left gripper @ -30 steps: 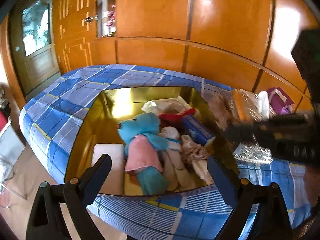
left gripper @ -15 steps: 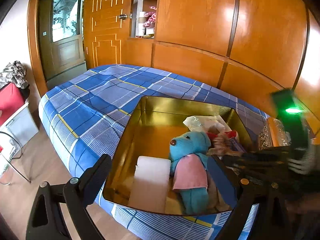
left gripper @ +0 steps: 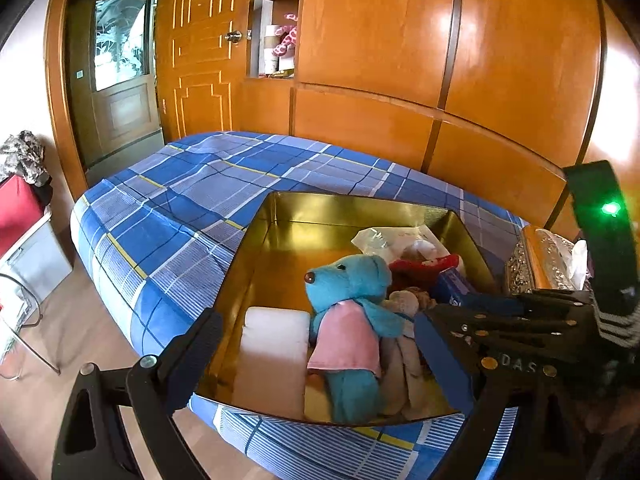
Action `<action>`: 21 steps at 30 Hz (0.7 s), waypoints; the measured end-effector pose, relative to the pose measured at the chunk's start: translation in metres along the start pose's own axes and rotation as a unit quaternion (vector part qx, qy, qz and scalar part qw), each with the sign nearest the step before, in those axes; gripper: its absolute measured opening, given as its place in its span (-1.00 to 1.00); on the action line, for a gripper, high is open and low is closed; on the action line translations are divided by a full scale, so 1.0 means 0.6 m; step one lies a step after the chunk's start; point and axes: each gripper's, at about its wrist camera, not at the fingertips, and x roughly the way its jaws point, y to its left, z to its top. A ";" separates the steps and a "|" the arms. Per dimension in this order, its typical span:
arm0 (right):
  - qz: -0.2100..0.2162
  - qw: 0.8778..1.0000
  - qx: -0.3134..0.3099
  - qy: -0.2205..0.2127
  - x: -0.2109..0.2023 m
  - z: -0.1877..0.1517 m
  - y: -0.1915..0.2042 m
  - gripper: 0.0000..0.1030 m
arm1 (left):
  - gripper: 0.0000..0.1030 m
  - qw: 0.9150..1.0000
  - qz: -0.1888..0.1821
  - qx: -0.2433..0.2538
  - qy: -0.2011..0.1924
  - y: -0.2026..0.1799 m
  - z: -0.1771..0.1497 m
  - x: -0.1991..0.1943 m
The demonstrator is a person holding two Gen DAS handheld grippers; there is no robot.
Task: Organize soft objects
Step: 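Move both grippers back toward the pink towel and cream scrubber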
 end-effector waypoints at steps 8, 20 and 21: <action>-0.042 0.998 -0.015 -0.032 -0.036 -0.018 0.006 -0.28 | 0.88 1.000 -0.009 0.005 -0.005 -0.011 0.000 -0.010; -0.077 0.991 0.001 -0.107 -0.126 -0.060 -0.019 -0.23 | 0.88 0.999 -0.026 0.023 -0.011 -0.031 -0.004 -0.020; -0.079 0.990 0.005 -0.114 -0.136 -0.065 -0.025 -0.23 | 0.88 0.999 -0.029 0.026 -0.012 -0.033 -0.004 -0.021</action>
